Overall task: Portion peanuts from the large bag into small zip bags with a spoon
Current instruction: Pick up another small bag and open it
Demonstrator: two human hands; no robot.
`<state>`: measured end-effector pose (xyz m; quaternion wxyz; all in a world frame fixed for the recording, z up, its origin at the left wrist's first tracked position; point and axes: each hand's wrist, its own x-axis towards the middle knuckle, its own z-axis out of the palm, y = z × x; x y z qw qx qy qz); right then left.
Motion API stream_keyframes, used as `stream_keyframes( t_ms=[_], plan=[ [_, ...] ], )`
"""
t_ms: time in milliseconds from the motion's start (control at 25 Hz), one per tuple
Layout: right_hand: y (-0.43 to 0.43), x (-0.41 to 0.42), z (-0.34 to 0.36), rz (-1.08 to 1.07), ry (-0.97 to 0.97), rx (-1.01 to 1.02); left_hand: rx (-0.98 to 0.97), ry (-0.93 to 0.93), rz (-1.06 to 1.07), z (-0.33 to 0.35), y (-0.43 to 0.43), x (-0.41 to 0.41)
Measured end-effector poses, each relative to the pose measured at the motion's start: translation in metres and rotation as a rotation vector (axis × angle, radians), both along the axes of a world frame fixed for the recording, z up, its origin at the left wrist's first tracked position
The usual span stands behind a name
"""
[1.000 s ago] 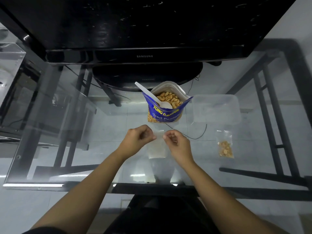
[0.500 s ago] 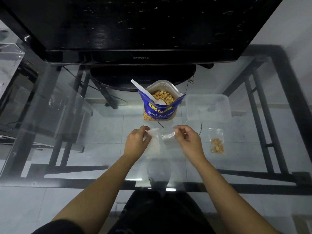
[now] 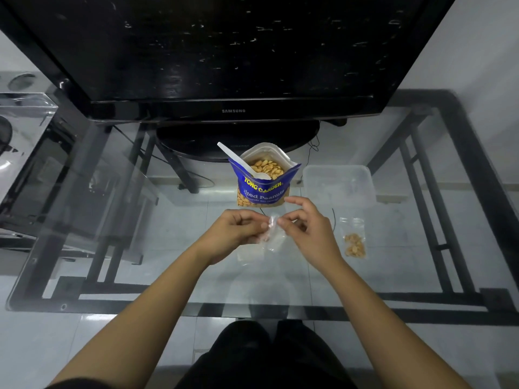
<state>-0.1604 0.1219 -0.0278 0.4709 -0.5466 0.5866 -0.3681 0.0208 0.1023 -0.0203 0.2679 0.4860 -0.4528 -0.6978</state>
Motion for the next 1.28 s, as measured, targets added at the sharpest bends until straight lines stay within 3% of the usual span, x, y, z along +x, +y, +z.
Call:
stream_keyframes(
  t_ms=[200,320,440,600,760,880,1040,1160,1200,1280],
  plan=[
    [-0.001,-0.001,0.01,0.045,-0.137,-0.017,0.152,0.229,0.052,0.013,0.001,0.002],
    [0.001,-0.001,0.014,0.054,-0.178,-0.035,0.158,0.214,0.057,0.016,0.003,0.003],
    [0.0,-0.006,0.018,0.103,-0.118,0.018,0.016,-0.002,0.026,0.02,0.002,0.002],
    [-0.002,-0.017,0.019,0.243,0.124,0.157,-0.22,-0.288,-0.04,0.033,-0.008,0.012],
    [-0.008,-0.021,0.022,0.213,-0.114,0.231,-0.612,-0.725,-0.142,0.039,-0.016,0.018],
    [-0.013,-0.017,0.02,0.103,-0.317,0.221,-0.62,-0.682,0.016,0.041,-0.012,0.013],
    [-0.016,-0.019,0.016,0.09,-0.235,0.115,-0.462,-0.525,0.139,0.038,-0.017,0.017],
    [-0.021,-0.021,0.016,0.085,-0.336,0.175,-0.473,-0.549,0.131,0.038,-0.02,0.017],
    [-0.023,-0.021,0.016,0.05,-0.318,0.165,-0.478,-0.547,0.143,0.039,-0.02,0.015],
    [-0.025,-0.018,0.018,-0.047,-0.102,0.02,-0.471,-0.529,0.168,0.042,-0.023,0.012]
  ],
)
